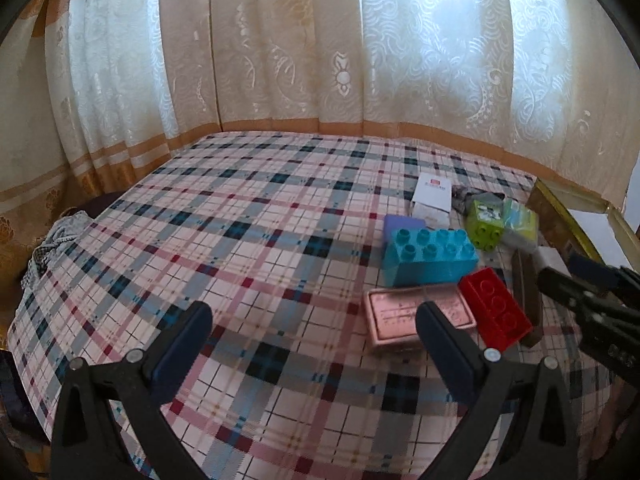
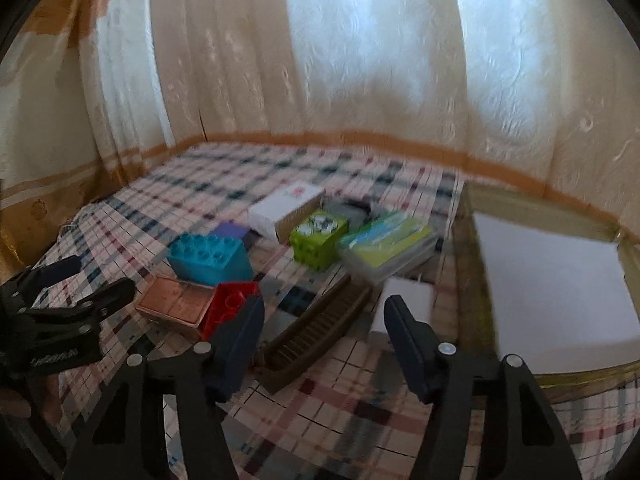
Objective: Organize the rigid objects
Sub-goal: 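Grasp the copper plaque with the left tool while the right tool grasps the brown comb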
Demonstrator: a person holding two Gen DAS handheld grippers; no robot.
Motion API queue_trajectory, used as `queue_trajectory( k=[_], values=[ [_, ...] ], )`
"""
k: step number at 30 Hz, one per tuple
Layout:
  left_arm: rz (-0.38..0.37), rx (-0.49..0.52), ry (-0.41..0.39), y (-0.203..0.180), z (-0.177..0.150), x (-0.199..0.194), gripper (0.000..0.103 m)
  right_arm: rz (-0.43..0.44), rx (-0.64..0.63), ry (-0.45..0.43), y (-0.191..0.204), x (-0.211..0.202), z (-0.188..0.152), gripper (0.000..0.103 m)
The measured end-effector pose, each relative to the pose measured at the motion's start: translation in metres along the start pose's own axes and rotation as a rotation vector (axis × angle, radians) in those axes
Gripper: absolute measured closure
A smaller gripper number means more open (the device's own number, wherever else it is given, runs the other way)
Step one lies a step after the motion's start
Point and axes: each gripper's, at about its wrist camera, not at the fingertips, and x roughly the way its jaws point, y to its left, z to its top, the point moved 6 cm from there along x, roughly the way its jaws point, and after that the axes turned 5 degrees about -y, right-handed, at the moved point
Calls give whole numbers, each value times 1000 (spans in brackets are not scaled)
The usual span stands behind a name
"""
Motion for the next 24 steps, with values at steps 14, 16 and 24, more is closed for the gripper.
queue_trajectory(
  k=[14,16,24],
  values=[
    [31,63,30,-10,-3,5,0,-23,29,172,11,41,-9,58],
    [29,73,37,-13,-4,5,0,-5,19,184,10,42,-12,64],
    [-16,105,91,-19,-14,7,0,66,-61,163,10,18,-23,75]
  ],
)
